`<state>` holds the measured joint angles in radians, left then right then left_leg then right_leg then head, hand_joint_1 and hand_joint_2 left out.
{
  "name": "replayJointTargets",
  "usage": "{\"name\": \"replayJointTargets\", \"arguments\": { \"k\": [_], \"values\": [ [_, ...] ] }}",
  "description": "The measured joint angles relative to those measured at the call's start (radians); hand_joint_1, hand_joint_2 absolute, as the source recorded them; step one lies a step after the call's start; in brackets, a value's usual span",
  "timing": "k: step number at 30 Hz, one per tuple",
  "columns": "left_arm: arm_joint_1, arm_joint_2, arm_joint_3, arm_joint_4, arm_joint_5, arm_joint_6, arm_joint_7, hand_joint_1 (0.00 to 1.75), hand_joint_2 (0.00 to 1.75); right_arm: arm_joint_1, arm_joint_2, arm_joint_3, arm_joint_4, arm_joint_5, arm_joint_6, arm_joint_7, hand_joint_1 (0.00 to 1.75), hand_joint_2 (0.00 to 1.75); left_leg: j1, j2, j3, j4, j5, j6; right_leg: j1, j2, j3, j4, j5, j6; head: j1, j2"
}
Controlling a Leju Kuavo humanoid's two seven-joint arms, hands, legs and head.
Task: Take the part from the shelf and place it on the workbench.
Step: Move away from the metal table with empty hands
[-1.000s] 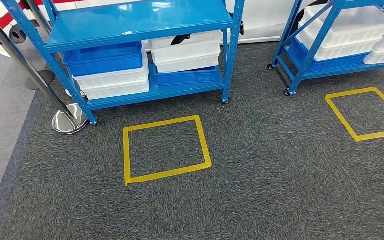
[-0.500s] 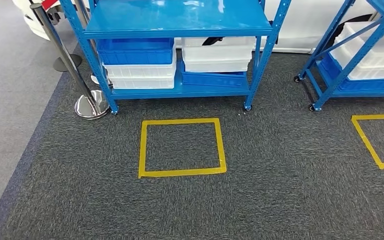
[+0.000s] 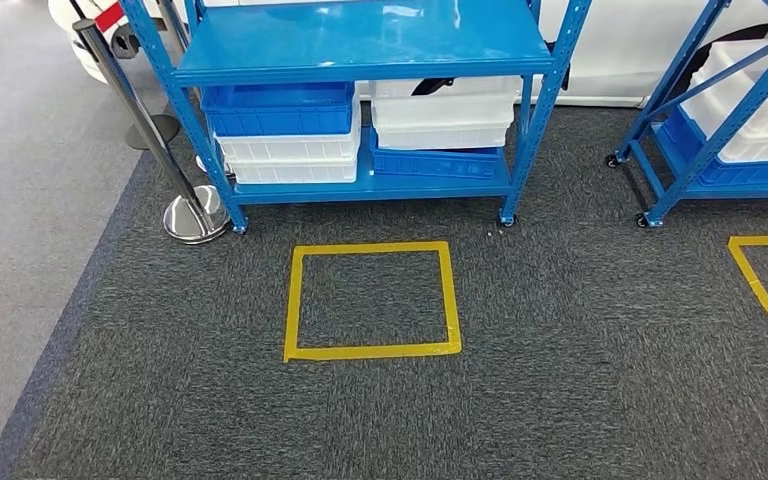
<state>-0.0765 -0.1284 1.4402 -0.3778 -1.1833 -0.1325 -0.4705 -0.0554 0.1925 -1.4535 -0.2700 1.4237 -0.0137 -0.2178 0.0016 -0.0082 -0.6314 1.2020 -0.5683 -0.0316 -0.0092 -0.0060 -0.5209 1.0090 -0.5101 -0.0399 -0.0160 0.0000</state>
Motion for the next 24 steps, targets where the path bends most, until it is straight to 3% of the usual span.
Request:
{"name": "replayJointTargets", "arguments": {
  "k": [1,2,3,5,7,11,13,16,17,18,19,21,22,23,24],
  "values": [
    [0.0,0.0,0.0,0.0,0.003,0.0,0.0,0.0,0.0,0.0,0.0,0.0,0.0,0.0,0.0,0.0,0.0,0.0,0.003,0.001,-0.038,0.061,-0.016,-0.004,0.0,-0.001,0.006,0.0,-0.006,0.0,0.0,0.0],
    [0.001,-0.001,0.0,-0.001,0.004,0.0,0.0,0.0,0.0,0.0,0.0,0.0,0.0,0.0,0.0,0.0,0.0,0.0,0.005,0.001,-0.063,0.093,-0.014,-0.007,0.0,-0.001,0.014,0.0,-0.013,0.001,0.0,0.0],
    [0.002,-0.001,0.0,-0.001,0.005,-0.001,0.0,0.0,0.0,0.001,0.0,0.0,0.0,0.0,0.0,0.0,0.0,0.0,0.007,0.002,-0.072,0.09,0.009,-0.008,0.0,-0.001,0.024,0.0,-0.021,0.002,-0.001,0.0],
    [0.002,-0.001,0.0,-0.001,0.006,-0.001,0.0,0.0,0.0,0.002,0.0,0.0,0.0,0.0,0.0,0.0,0.0,0.0,0.008,0.005,-0.035,-0.026,0.097,-0.002,0.0,-0.003,0.048,0.0,-0.04,0.006,-0.001,0.0],
    [0.001,-0.001,0.001,-0.001,0.006,-0.001,0.0,0.0,0.0,0.002,0.0,0.0,0.0,0.0,0.0,0.001,0.0,0.0,0.001,0.013,0.01,-0.134,0.144,0.012,0.002,-0.004,0.063,-0.001,-0.057,0.015,-0.001,0.0],
    [0.0,-0.002,0.001,-0.001,0.008,-0.001,0.0,0.0,0.0,-0.004,-0.001,-0.001,0.0,0.0,0.0,0.002,0.0,0.0,-0.004,0.012,0.042,-0.178,0.129,0.043,0.003,-0.008,0.074,0.015,-0.056,0.037,-0.001,0.0],
    [0.0,-0.003,0.001,-0.001,0.008,-0.001,0.0,0.0,0.0,-0.006,-0.003,-0.001,-0.001,0.0,-0.001,0.003,0.0,0.0,0.0,0.008,0.067,-0.194,0.122,0.055,0.001,-0.005,0.039,0.087,-0.057,0.046,0.003,0.0],
    [0.0,-0.006,0.001,-0.001,0.009,-0.001,0.002,0.0,0.0,-0.006,-0.004,0.0,-0.001,0.0,-0.002,0.005,0.0,0.0,0.001,0.005,0.093,-0.201,0.104,0.067,-0.003,0.001,-0.089,0.257,-0.121,0.055,0.008,0.0],
    [0.0,-0.007,0.001,-0.001,0.01,-0.001,0.003,0.0,0.0,-0.004,-0.004,0.0,-0.001,0.0,-0.002,0.006,0.0,0.0,0.001,0.002,0.103,-0.201,0.095,0.067,-0.004,0.002,-0.124,0.285,-0.137,0.057,0.008,0.0],
    [0.001,-0.008,0.001,-0.001,0.011,-0.001,0.005,0.0,0.0,-0.003,-0.004,0.0,-0.001,0.0,-0.002,0.007,0.0,0.0,0.001,0.0,0.115,-0.201,0.086,0.066,-0.004,0.002,-0.144,0.285,-0.136,0.057,0.008,0.0],
    [0.002,-0.009,0.001,-0.001,0.011,-0.001,0.007,0.0,0.0,-0.001,-0.005,-0.001,-0.001,0.0,-0.002,0.009,0.0,0.0,0.001,-0.003,0.129,-0.201,0.076,0.063,-0.005,0.002,-0.149,0.254,-0.112,0.057,0.009,0.0],
    [0.003,-0.011,0.001,-0.001,0.012,-0.001,0.009,0.0,0.0,0.003,-0.008,-0.001,-0.002,-0.001,-0.002,0.01,0.0,0.0,0.0,-0.006,0.155,-0.2,0.053,0.056,-0.003,0.002,-0.132,0.136,-0.007,0.051,0.01,0.0],
    [0.003,-0.012,0.001,-0.001,0.014,-0.001,0.01,0.0,0.0,0.004,-0.009,-0.001,-0.002,-0.001,-0.002,0.011,0.0,0.0,-0.001,-0.008,0.164,-0.198,0.042,0.051,-0.001,0.003,-0.123,0.087,0.032,0.044,0.01,0.0],
    [0.001,-0.013,0.001,-0.001,0.016,-0.001,0.011,0.0,0.0,0.004,-0.01,-0.001,-0.002,-0.001,-0.002,0.011,0.0,0.0,-0.003,-0.009,0.17,-0.199,0.032,0.044,0.002,0.003,-0.117,0.056,0.061,0.037,0.011,0.0],
    [0.001,-0.014,0.001,-0.001,0.018,-0.001,0.012,0.0,0.0,0.004,-0.01,-0.002,-0.002,-0.001,-0.002,0.012,0.0,0.0,-0.004,-0.01,0.177,-0.196,0.026,0.038,0.004,0.004,-0.115,0.043,0.069,0.03,0.012,0.0]
  ]
}}
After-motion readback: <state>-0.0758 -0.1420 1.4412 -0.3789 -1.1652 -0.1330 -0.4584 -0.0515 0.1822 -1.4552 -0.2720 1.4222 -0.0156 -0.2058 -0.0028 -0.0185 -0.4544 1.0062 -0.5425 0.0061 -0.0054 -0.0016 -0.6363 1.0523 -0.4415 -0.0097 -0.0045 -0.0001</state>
